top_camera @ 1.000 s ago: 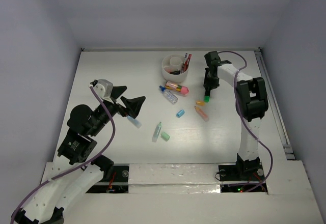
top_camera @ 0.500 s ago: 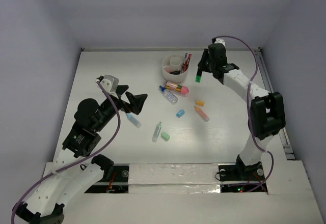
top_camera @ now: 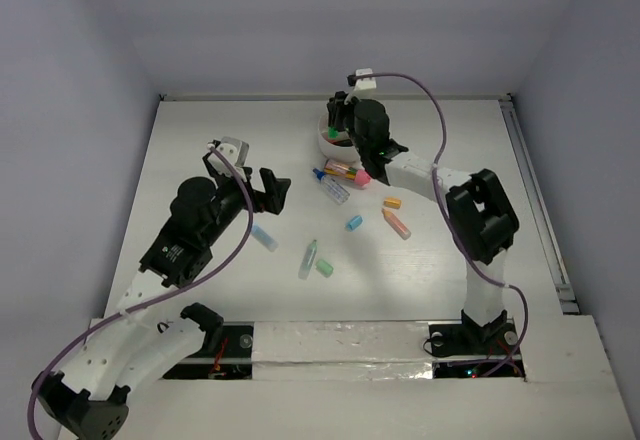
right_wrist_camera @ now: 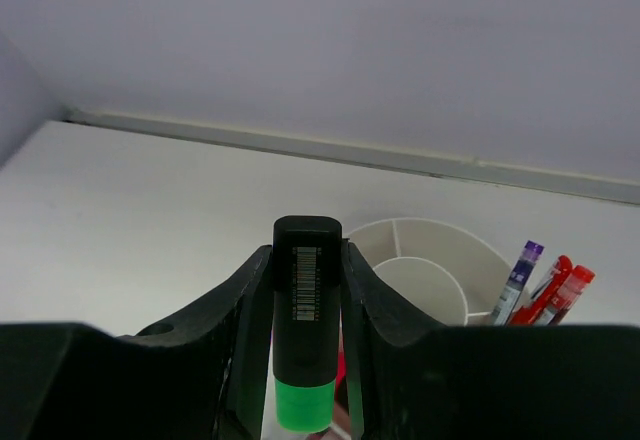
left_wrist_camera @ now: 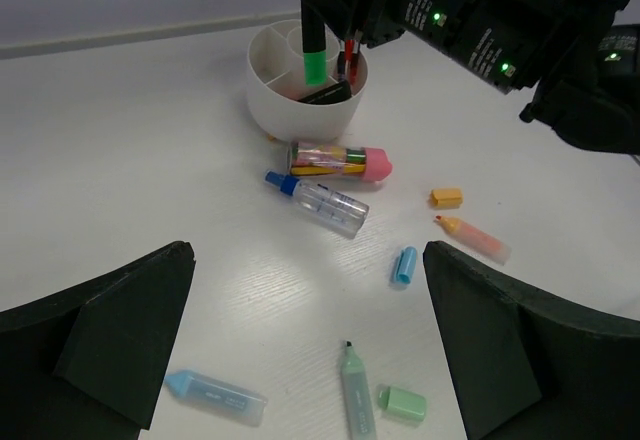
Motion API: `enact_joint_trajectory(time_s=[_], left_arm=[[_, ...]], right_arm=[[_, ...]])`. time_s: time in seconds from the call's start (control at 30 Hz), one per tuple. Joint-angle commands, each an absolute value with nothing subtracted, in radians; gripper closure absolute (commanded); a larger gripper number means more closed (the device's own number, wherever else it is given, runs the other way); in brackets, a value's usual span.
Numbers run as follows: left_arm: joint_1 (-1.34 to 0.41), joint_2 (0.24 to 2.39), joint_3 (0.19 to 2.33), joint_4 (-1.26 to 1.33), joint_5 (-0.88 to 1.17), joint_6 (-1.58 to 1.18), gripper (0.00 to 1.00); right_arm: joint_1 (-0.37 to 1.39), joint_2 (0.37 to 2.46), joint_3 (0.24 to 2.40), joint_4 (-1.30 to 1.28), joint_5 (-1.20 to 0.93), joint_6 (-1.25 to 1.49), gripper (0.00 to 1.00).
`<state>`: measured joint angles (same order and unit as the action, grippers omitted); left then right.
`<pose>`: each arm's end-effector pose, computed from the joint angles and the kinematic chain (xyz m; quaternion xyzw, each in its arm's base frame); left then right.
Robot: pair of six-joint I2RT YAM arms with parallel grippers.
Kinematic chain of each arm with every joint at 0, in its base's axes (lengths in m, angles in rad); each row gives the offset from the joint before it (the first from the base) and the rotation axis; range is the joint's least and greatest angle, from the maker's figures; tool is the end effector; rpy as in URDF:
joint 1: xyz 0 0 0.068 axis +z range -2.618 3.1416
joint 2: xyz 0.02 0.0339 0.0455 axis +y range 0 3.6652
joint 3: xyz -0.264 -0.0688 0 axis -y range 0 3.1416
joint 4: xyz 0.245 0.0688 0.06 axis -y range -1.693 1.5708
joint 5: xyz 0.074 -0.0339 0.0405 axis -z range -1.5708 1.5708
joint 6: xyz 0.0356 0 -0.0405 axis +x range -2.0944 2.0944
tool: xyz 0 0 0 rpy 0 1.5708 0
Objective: Sort the stationery into containers
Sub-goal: Place the pen in the storage box.
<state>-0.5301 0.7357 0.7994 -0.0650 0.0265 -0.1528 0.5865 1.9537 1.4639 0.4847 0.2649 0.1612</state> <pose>0.1501 -0.0891 0.3660 0.1419 0.6932 -0.2454 0.6627 0.3978 0.2531 0.2955 -0.0573 0.7065 0.1682 0.6850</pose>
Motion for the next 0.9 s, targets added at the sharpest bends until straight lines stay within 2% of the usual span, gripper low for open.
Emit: enact_joint_trajectory(time_s=[0.0,0.3,0.5,0.87], left_arm=[[-0.528,0.749,0.825,-0.035,-0.026,-0.13,0.01],[-0.509,0.785,0.83,-0.035,-0.018,-0.126,0.01],[-0.489,0.79,0.83,-0.028,-0.005,-0.13,0.01],[-0.471,0.779,0.827,-0.025,0.035,-0.133,0.01]], right_arm=[[0.607,2.005,1.519,0.739,0.35,0.031,1.0],[0.617,2.089,1.503,0.888,0.397,-0.074,1.0],[0.627,2.085,1.408,1.012,0.426,-0.107,1.0],[0.646,2.102,1.358,1.063,0.463,-0.126,1.0]])
